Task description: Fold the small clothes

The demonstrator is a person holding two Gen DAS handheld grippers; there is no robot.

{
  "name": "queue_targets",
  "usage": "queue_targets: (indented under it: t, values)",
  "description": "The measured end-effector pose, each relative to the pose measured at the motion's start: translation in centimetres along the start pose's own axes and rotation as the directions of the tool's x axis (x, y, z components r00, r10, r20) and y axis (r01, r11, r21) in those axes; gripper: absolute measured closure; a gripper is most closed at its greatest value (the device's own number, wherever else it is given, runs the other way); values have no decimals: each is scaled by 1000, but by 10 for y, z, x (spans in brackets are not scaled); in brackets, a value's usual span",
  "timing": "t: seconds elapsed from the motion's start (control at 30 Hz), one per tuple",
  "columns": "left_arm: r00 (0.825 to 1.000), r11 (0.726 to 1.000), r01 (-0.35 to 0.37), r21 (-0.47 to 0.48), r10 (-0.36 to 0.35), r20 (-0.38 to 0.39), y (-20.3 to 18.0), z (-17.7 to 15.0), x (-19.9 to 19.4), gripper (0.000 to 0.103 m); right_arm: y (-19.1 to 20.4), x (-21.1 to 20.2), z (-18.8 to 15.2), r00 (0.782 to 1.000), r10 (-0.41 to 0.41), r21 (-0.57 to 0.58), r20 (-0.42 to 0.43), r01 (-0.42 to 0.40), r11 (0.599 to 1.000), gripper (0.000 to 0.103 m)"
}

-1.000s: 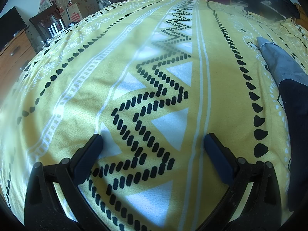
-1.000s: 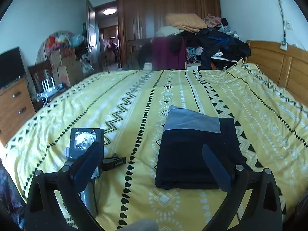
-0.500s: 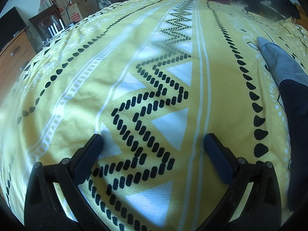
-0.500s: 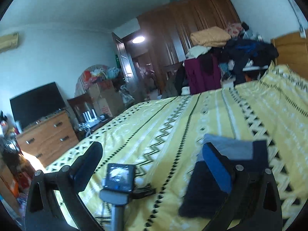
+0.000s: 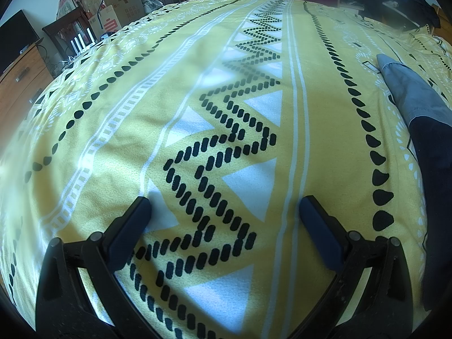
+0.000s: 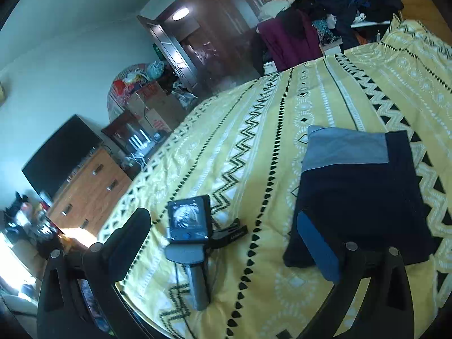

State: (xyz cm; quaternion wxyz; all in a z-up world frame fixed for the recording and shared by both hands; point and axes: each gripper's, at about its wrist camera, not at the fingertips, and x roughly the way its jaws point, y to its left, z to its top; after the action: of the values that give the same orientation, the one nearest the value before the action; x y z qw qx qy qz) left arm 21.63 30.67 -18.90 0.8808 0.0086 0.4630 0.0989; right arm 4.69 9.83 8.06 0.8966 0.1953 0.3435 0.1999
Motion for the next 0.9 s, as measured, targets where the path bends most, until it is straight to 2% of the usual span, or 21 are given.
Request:
queue_targets:
  t: [0.13, 0.2, 0.3, 0.37, 0.4, 0.47, 0.53, 0.57, 0.67, 0.73, 0.9]
  values:
    - [1000, 1000, 0, 0, 0, 0, 0, 0, 0, 0, 2, 0, -5, 999, -52, -32, -16, 52, 998, 0]
    - [1000, 1000, 0, 0, 0, 0, 0, 0, 0, 0, 5, 2, -8, 999, -38, -44, -39, 36, 998, 0]
    - [1000, 1000, 0, 0, 0, 0, 0, 0, 0, 0, 32, 6, -19, 988, 70, -108, -140, -85, 990, 0]
    - [1000, 1000, 0, 0, 0, 0, 0, 0, 0, 0, 62, 2, -32, 963, 177, -150, -204, -210, 966, 0]
    - [1000, 1000, 0, 0, 0, 0, 0, 0, 0, 0, 81, -2, -42, 943, 227, -173, -243, -272, 946, 0]
    - [1000, 1000, 0, 0, 0, 0, 0, 0, 0, 0, 106, -6, -59, 919, 259, -210, -297, -327, 921, 0]
    - [1000, 1000, 0, 0, 0, 0, 0, 0, 0, 0, 113, -8, -75, 900, 296, -183, -319, -365, 913, 0]
    - [1000, 1000, 0, 0, 0, 0, 0, 0, 0, 0, 112, -7, -83, 888, 309, -156, -340, -377, 913, 0]
    - [1000, 1000, 0, 0, 0, 0, 0, 0, 0, 0, 107, 0, -105, 882, 275, -138, -382, -349, 927, 0]
    - [1000, 1000, 0, 0, 0, 0, 0, 0, 0, 0, 100, 7, -116, 858, 306, -69, -412, -364, 929, 0]
    - [1000, 1000, 0, 0, 0, 0, 0, 0, 0, 0, 90, 23, -130, 837, 291, -2, -464, -329, 944, 0]
